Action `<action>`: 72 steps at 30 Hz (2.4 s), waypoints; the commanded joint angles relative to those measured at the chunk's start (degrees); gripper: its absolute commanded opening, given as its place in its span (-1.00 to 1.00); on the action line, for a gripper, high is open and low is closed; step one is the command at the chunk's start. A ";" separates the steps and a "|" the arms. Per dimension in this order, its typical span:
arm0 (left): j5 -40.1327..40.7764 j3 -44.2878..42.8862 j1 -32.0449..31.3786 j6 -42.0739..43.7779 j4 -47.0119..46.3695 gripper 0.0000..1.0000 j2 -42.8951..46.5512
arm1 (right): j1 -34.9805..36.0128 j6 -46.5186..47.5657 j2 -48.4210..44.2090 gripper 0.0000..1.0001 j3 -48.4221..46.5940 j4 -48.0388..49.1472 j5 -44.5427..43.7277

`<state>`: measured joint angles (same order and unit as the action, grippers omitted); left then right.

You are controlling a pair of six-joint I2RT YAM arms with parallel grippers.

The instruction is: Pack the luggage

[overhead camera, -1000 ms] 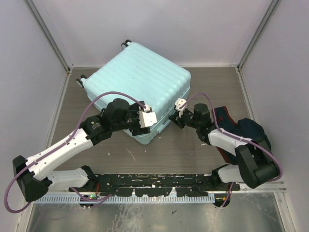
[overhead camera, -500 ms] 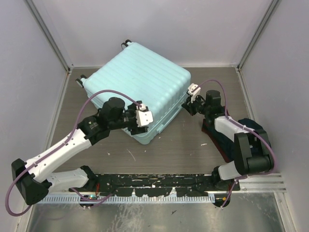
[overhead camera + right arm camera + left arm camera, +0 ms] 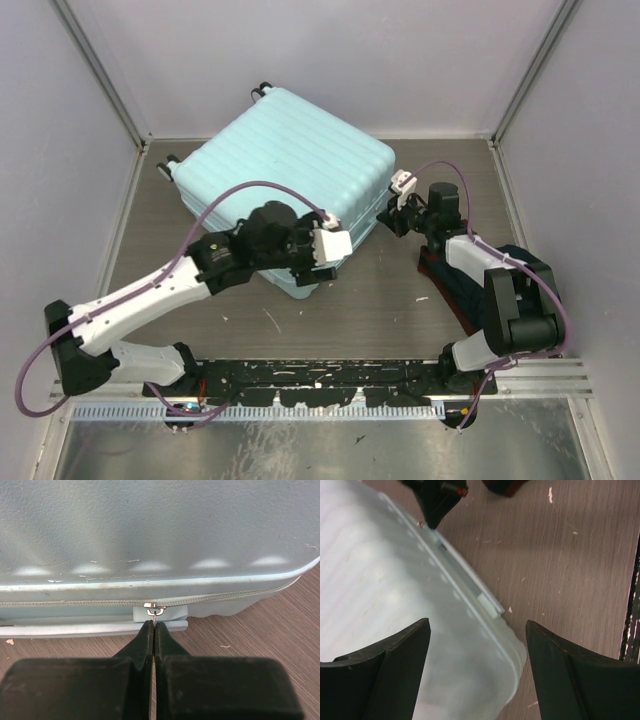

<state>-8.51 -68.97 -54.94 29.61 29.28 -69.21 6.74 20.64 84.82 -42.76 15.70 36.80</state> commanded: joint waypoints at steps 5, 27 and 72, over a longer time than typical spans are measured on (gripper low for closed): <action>13.41 -9.66 -9.12 -5.64 -4.58 0.57 -16.10 | -0.19 -1.08 1.30 -0.99 -6.17 -0.64 1.96; 44.00 -24.44 -11.78 -22.52 -6.01 0.76 -45.76 | -0.19 -3.59 1.49 -0.99 -5.63 0.34 0.56; 17.13 25.90 -4.41 5.51 -16.08 -1.00 -16.97 | -2.25 2.48 -22.40 -0.99 12.38 -10.75 6.58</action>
<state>12.97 -55.05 -61.01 19.20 2.35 -93.56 6.39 23.35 71.09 -34.35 6.31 44.23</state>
